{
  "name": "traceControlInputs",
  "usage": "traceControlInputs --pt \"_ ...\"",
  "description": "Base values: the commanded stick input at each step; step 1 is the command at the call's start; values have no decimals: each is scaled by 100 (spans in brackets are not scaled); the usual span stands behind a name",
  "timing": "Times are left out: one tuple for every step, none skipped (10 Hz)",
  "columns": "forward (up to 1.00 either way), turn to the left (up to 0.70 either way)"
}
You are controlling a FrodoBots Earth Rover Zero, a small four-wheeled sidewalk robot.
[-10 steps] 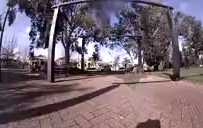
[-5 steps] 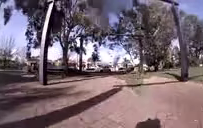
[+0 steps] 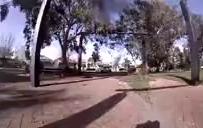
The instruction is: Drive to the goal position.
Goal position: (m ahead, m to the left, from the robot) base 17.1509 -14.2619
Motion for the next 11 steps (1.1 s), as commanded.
traceControlInputs --pt "100 0" --pt "100 0" --pt "100 0" --pt "100 0" --pt "100 0" --pt "100 0" --pt "100 0" --pt "100 0" --pt "100 0" --pt "100 0" --pt "100 0"
